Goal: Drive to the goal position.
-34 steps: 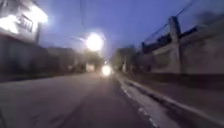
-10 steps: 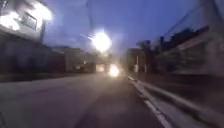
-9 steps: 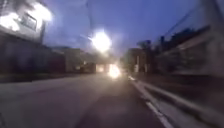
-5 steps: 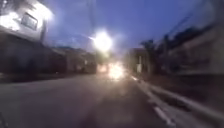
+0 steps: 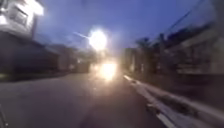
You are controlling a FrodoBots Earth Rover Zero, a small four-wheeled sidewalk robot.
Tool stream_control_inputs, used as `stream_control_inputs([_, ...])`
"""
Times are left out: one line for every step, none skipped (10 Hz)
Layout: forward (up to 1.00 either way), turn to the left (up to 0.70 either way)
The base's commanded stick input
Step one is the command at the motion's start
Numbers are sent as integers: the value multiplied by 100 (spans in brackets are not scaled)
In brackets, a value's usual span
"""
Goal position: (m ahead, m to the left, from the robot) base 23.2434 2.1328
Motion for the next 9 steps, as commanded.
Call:
stream_control_inputs([70,0])
stream_control_inputs([70,0])
stream_control_inputs([70,0])
stream_control_inputs([70,0])
stream_control_inputs([70,0])
stream_control_inputs([70,0])
stream_control_inputs([70,0])
stream_control_inputs([70,0])
stream_control_inputs([70,0])
